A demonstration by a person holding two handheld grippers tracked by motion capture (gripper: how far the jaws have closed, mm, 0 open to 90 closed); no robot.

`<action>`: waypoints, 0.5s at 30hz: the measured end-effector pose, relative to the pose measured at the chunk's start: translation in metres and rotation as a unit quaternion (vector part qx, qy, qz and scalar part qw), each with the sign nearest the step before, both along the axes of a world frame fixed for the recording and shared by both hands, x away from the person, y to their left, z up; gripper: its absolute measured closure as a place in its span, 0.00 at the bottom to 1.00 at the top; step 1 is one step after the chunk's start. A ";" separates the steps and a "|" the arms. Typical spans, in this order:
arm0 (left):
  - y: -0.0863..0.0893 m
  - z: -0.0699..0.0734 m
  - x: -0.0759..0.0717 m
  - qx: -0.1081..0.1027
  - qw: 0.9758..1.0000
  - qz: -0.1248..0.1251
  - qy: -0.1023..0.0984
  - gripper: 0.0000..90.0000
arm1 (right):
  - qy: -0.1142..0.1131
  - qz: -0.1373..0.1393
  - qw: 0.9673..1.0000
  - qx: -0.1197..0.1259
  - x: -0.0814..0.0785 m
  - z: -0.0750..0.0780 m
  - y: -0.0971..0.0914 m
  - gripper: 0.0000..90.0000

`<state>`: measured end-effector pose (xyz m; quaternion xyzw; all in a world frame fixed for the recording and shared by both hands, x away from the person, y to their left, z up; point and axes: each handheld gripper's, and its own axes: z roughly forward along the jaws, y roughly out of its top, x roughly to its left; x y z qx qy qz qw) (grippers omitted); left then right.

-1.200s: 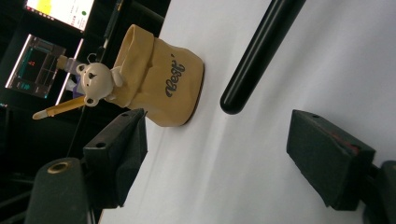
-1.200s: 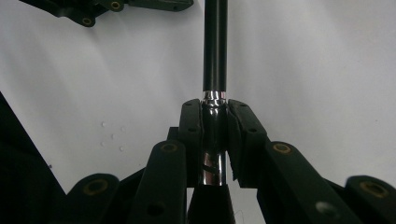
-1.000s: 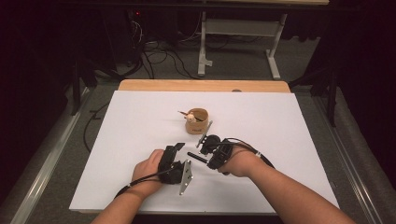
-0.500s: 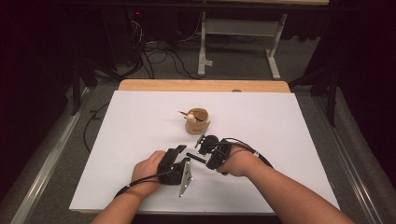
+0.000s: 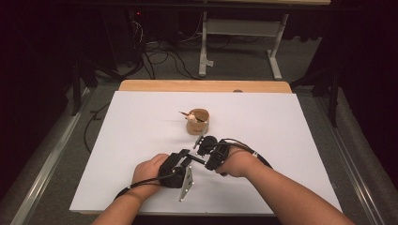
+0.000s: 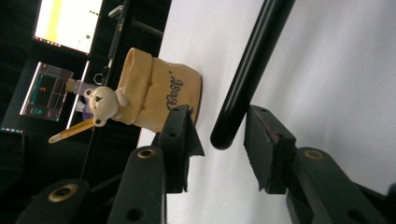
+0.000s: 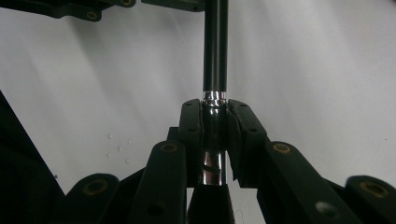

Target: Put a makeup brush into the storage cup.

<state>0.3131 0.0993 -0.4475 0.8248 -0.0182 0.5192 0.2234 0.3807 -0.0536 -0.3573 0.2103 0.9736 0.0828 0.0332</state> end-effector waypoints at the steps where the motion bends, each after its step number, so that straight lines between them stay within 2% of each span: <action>1: 0.000 0.000 0.000 0.002 1.000 0.000 0.000 0.70 | -0.001 0.002 1.000 0.003 0.000 0.000 0.001 0.88; 7: -0.001 -0.002 0.000 0.015 1.000 -0.004 -0.003 0.73 | 0.000 0.004 1.000 -0.001 0.000 0.002 0.003 0.88; 15: -0.001 -0.003 0.000 0.014 1.000 -0.003 -0.001 0.81 | -0.001 0.005 1.000 -0.002 0.001 0.004 0.003 0.88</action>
